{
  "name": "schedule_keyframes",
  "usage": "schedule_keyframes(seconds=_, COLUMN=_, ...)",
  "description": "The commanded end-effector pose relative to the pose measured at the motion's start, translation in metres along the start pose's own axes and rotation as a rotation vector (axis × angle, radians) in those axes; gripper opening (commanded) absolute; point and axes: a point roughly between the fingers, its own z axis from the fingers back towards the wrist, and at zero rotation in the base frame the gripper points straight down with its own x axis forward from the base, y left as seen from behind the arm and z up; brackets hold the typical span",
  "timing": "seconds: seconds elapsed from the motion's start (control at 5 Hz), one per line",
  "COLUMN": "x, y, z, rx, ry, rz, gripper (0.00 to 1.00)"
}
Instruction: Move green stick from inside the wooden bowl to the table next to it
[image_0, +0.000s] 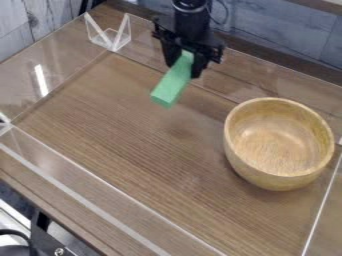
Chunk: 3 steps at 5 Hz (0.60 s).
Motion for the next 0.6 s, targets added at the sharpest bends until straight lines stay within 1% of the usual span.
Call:
schedule_keyframes(seconds=0.0, x=0.0117, y=-0.0004, z=0.0065, rx=0.025, ry=-0.038, rz=0.062, gripper=0.0)
schedule_keyframes(seconds=0.4, x=0.0153, y=0.0048, z=-0.0015, rx=0.014, ry=-0.042, rz=0.004, gripper=0.0)
